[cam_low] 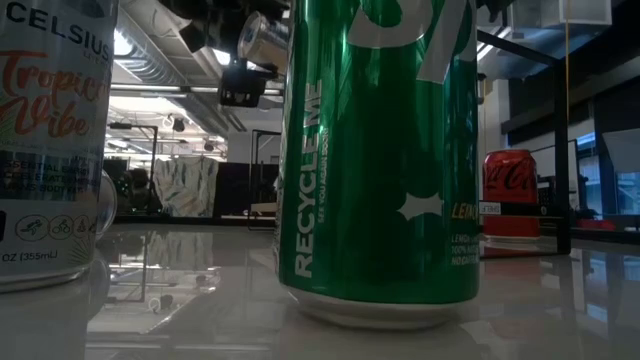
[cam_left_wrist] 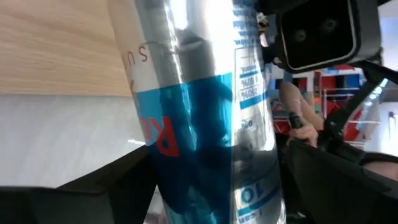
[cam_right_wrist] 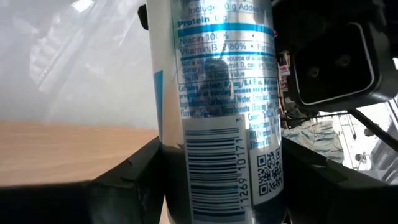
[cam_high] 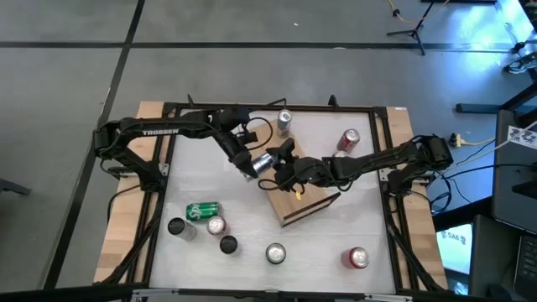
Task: Place canned beverage on shelf
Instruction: Put the blue soda can on the shelf aligned with the other blue soda can
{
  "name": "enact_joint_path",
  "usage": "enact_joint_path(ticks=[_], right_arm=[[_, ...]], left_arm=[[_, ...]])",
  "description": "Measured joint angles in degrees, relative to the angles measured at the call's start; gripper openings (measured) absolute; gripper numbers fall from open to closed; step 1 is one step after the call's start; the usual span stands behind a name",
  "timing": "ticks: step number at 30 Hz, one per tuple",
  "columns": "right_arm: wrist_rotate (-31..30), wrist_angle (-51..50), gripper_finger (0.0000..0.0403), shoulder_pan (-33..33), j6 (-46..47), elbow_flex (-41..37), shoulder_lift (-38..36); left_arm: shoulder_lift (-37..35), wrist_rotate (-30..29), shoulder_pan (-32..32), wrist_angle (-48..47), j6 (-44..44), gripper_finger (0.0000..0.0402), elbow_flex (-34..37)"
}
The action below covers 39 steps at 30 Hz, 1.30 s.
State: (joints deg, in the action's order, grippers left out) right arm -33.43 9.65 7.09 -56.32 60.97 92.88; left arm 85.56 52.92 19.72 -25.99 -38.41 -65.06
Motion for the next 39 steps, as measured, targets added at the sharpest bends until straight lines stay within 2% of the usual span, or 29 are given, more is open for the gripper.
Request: enact_joint_path(ticks=[11,21,28,39], right_arm=[[-0.24,-0.38,0.024,0.0,2.48,0.0,0.0],[-0.44,-0.35,0.024,0.0,6.43,0.0,0.02],[1.31,0.7,0.024,0.0,11.23,0.0,0.04],[3.36,2.18,0.024,0.0,20.37,0.0,0.06]], left_arm=[[-1.48,2.17,3.12,-2.93,0.21,0.0333,0.02],[-5.63,1.14,8.19,-7.8,6.35,0.0333,0.0],[-11.07,-5.4,11.75,-13.13,18.59,0.0333,0.0],[-21.42,-24.33,12.53,-25.8,37.53,0.0333,-0.02]])
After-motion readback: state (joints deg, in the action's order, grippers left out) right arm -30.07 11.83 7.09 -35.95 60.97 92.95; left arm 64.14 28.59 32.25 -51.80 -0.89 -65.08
